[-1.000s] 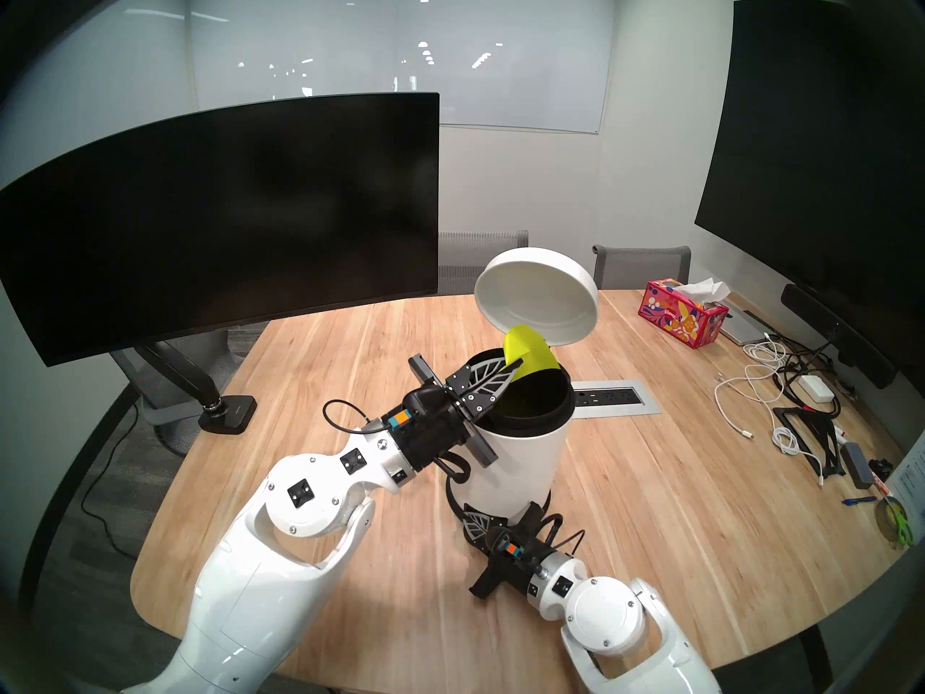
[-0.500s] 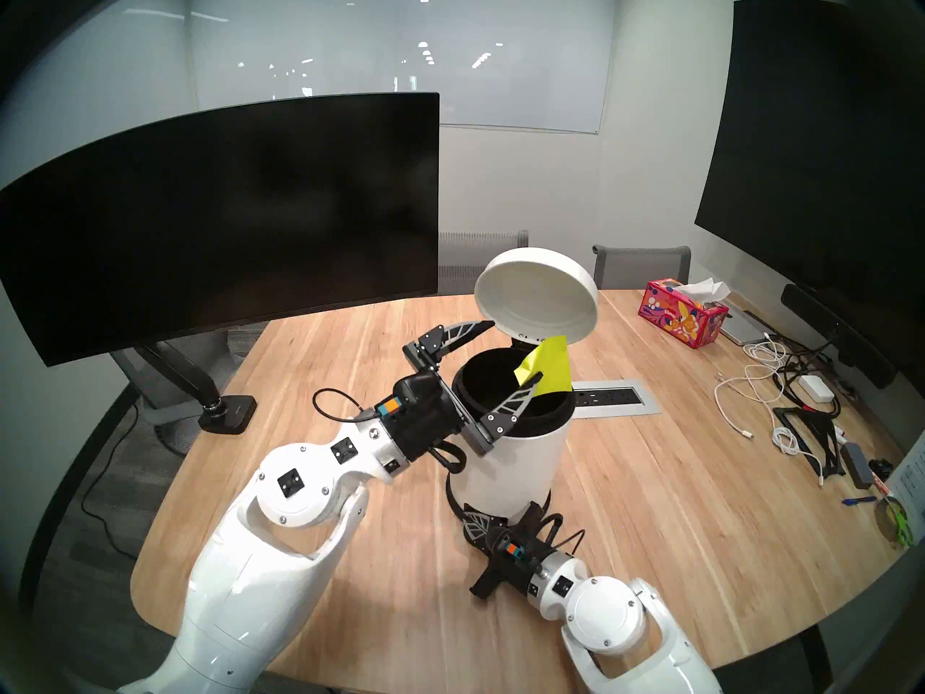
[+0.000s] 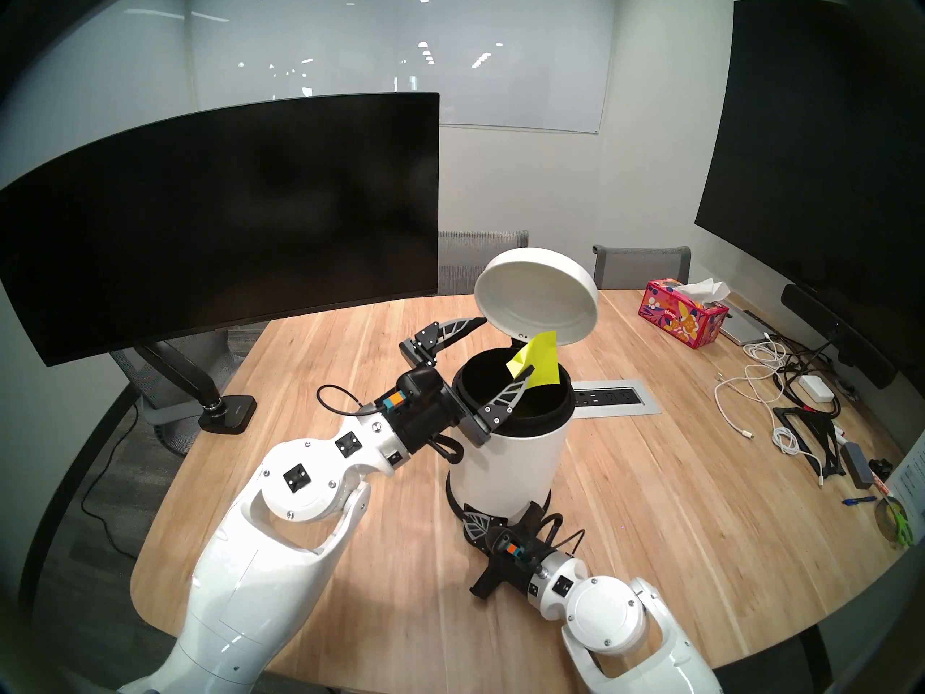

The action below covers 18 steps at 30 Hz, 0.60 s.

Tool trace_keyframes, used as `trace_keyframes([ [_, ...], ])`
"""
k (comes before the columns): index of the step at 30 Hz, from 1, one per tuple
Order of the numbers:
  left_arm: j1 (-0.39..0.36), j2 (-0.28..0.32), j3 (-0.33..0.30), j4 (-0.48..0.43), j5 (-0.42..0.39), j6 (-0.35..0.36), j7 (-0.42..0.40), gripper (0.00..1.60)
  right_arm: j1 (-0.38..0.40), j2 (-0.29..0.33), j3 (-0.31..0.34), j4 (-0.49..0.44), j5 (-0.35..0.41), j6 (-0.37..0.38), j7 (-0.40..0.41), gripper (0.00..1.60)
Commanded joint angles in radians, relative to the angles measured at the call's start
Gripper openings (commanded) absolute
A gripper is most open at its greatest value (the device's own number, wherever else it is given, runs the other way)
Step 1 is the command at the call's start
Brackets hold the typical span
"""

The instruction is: Peel the sticky note off the monitor, open the trash can lid and drop the sticker into the trash can

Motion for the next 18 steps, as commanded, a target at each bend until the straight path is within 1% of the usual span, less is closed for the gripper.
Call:
trace_keyframes([
  [1, -0.014, -0.003, -0.002, 0.028, 0.022, -0.028, 0.017, 1.60, -0.026, 0.001, -0.017, 0.033, -0.001, 0.028, 0.016, 0.00],
  [3, -0.007, 0.010, -0.002, 0.033, 0.028, -0.039, 0.011, 1.60, -0.026, 0.001, -0.017, 0.032, -0.002, 0.028, 0.016, 0.00],
  [5, -0.002, 0.007, -0.010, 0.035, 0.026, -0.042, 0.019, 1.60, -0.024, 0.001, -0.017, 0.031, -0.003, 0.029, 0.016, 0.00],
  [8, -0.016, 0.002, -0.024, 0.023, 0.011, -0.044, 0.017, 1.60, -0.021, 0.001, -0.016, 0.027, -0.002, 0.033, 0.017, 0.00],
  [12, -0.039, -0.016, -0.040, -0.029, -0.030, -0.026, 0.009, 1.60, -0.021, 0.003, -0.014, 0.027, -0.002, 0.029, 0.014, 0.00],
  [15, -0.060, -0.023, -0.042, -0.059, -0.040, -0.018, 0.001, 1.60, -0.021, 0.005, -0.011, 0.028, -0.001, 0.025, 0.014, 0.00],
  [18, -0.074, -0.031, -0.042, -0.072, -0.048, 0.004, -0.002, 1.60, -0.021, 0.007, -0.009, 0.027, 0.001, 0.027, 0.016, 0.00],
])
